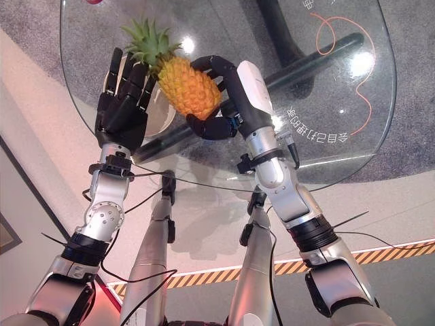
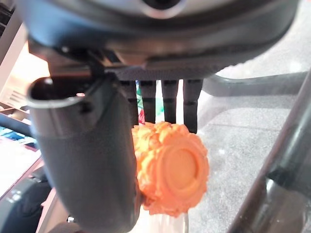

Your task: Pick up the fruit to the plate

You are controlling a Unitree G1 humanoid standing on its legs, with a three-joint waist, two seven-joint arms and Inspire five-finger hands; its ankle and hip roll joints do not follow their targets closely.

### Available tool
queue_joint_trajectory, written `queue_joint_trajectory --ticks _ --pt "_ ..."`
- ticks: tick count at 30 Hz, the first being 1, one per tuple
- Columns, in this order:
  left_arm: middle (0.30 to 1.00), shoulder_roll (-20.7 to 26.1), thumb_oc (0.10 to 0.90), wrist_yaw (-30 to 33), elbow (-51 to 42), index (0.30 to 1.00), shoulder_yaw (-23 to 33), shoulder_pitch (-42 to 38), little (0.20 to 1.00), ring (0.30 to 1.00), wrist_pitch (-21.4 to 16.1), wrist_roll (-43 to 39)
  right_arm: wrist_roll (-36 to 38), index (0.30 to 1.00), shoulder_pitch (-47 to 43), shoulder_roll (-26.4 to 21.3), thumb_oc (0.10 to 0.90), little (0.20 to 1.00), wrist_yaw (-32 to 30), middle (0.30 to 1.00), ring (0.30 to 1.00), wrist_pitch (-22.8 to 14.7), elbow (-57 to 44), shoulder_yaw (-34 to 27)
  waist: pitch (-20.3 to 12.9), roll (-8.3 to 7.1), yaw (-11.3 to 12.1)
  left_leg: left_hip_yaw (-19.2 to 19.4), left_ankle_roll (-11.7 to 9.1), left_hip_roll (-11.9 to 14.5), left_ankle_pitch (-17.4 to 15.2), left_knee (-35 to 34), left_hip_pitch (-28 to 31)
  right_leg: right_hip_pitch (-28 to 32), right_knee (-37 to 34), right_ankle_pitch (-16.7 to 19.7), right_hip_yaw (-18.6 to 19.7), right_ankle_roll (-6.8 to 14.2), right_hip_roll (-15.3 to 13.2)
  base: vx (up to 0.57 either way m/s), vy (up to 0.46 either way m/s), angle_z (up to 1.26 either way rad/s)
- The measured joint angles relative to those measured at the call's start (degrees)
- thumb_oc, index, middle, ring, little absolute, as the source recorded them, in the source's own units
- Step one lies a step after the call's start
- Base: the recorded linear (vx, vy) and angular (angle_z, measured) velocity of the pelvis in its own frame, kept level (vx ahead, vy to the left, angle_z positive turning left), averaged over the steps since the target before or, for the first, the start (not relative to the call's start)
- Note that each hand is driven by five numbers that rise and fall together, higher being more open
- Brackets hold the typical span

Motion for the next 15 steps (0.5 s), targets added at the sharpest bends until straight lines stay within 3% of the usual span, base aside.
queue_joint_trajectory --ticks 7,15 --pt "0.900 -0.1 0.800 8.4 -0.2 0.900 0.2 -0.1 0.900 0.900 -0.9 6.8 0.0 0.300 -1.2 -0.5 0.100 0.200 0.7 0.300 0.300 0.0 -0.5 1.3 0.0 0.01 0.1 0.0 0.0 0.0 0.0 0.0 0.0 0.0 0.0 0.0 0.0 0.0 0.0 0.00 0.000 0.00" --pt "0.900 -0.1 0.800 12.1 -0.5 0.900 2.1 -0.3 0.900 0.900 -1.9 8.8 0.0 0.300 -1.3 -0.9 0.100 0.200 1.3 0.300 0.300 0.0 -3.2 2.4 0.0 0.01 0.2 0.0 0.0 0.0 0.0 -0.1 0.3 0.3 0.0 0.0 0.0 0.0 0.0 0.00 0.000 0.00"
